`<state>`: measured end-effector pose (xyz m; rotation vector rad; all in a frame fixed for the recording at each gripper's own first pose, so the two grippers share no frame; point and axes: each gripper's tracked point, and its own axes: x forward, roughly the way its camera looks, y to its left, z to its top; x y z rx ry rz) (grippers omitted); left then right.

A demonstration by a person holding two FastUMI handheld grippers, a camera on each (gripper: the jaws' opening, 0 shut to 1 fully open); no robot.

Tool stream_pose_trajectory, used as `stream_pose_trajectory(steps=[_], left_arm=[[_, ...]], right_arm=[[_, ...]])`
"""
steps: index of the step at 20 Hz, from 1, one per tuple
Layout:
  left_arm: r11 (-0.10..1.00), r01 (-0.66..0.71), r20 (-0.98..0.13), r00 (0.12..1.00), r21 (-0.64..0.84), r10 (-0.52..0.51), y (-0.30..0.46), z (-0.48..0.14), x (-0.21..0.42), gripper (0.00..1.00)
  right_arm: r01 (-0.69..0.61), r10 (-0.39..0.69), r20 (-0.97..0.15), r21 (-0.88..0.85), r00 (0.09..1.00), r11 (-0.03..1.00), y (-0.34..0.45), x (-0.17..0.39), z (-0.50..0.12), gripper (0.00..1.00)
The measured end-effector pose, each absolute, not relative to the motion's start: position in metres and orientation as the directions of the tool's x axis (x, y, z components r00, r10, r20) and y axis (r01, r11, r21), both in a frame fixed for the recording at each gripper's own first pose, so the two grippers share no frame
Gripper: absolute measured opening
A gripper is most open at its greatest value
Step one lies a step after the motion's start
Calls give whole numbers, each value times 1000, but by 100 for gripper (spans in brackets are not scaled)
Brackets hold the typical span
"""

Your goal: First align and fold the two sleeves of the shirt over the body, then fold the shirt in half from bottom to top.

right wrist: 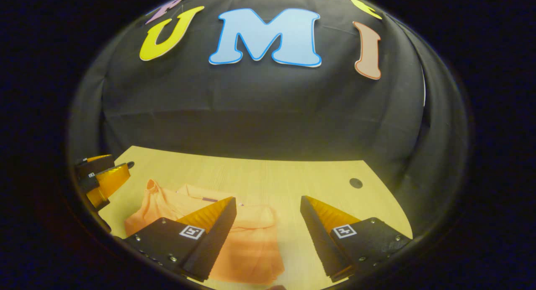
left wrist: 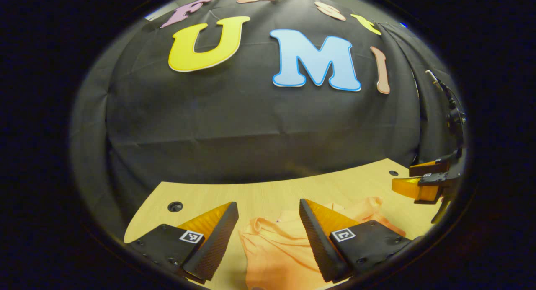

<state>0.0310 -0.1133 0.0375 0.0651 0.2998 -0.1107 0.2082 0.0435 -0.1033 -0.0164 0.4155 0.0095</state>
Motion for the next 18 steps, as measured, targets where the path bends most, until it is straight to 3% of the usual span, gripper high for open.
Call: stream_pose_trajectory(steps=[18], left_arm=[[995, 71, -116, 991, 65, -63, -164, 134, -121, 94]], right_arm=[[-55, 51, -189, -18, 981, 998, 5, 65, -25, 95]])
